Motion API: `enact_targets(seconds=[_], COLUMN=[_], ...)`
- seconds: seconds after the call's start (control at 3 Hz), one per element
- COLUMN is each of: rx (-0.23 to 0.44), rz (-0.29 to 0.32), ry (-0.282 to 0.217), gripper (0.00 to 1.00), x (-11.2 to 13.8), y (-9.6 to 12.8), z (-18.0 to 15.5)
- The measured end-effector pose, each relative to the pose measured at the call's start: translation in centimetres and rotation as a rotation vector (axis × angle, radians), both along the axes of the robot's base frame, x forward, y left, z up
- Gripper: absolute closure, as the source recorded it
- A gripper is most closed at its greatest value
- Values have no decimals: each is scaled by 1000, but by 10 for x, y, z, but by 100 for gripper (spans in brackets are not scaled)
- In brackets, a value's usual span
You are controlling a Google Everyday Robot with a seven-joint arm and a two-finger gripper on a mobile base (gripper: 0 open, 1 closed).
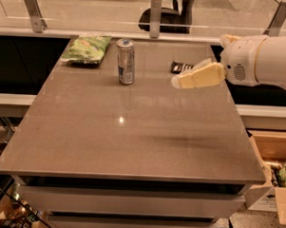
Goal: Pick redbull can
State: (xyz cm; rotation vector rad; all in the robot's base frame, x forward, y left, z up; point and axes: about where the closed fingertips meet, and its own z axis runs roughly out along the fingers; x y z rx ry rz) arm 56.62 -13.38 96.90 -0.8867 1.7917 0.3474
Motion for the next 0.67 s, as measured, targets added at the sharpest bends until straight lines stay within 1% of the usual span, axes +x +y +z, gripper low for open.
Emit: enact_targets(seconds=[0.67], rx=[102], rz=[52], ry=[-48], gripper=[0], x=[21], y=[32], z=[-7])
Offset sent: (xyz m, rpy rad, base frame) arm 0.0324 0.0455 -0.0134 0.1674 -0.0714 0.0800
